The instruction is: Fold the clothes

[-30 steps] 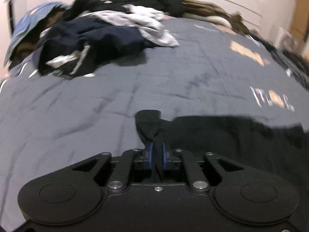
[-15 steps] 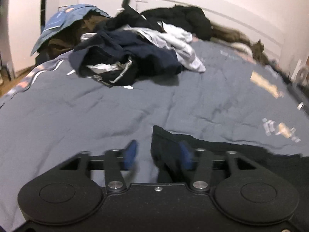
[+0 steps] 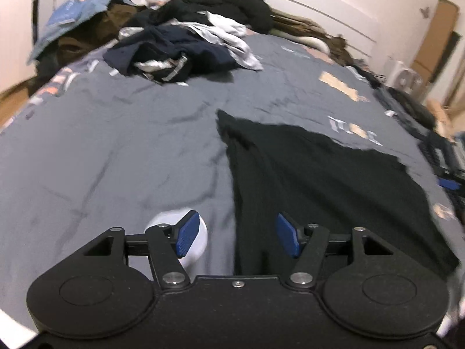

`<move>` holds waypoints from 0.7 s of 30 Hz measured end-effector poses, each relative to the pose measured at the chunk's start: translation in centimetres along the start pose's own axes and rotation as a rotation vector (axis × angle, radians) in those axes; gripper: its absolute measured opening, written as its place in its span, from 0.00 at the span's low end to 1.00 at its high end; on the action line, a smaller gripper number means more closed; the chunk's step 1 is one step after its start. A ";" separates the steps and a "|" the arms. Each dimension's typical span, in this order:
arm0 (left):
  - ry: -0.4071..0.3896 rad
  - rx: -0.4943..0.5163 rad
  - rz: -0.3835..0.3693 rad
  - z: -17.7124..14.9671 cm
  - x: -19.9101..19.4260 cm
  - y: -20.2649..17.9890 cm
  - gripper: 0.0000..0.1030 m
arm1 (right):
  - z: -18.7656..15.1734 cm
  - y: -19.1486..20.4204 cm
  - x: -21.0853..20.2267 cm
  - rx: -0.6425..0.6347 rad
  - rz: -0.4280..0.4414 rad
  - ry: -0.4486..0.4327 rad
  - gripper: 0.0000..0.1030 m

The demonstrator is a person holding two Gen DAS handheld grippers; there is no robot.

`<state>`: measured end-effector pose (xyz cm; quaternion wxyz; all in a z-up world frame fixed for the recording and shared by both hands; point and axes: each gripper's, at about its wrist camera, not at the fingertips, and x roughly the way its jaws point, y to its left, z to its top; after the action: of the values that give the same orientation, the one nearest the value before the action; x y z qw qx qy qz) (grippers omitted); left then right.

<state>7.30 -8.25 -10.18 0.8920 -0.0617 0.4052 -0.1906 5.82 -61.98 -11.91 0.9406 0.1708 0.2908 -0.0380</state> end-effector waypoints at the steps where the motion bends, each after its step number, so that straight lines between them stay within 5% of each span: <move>1: 0.010 0.000 -0.026 -0.5 -0.2 0.1 0.57 | -0.3 0.3 -0.8 0.000 0.006 -0.002 0.73; 15: 0.073 -0.052 -0.167 -4.6 3.4 0.7 0.55 | -5.5 0.6 -9.2 0.105 0.006 -0.096 0.73; 16: 0.087 -0.074 -0.190 -4.7 3.8 0.9 0.51 | -6.0 0.4 -9.1 0.112 0.001 -0.086 0.73; 17: 0.098 -0.093 -0.205 -4.8 4.1 1.1 0.29 | -6.4 0.3 -9.0 0.118 -0.004 -0.076 0.73; 18: 0.105 -0.109 -0.205 -4.8 4.3 1.3 0.18 | -6.6 0.2 -8.7 0.114 -0.008 -0.063 0.73; 21: 0.103 -0.141 -0.268 -4.8 3.4 2.8 0.10 | -7.2 0.0 -7.9 0.102 -0.018 -0.026 0.73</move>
<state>6.53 -6.83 -16.48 0.8300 -0.1679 0.4511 -0.2817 -4.60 -59.69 -13.06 0.9340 0.2151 0.2780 -0.0636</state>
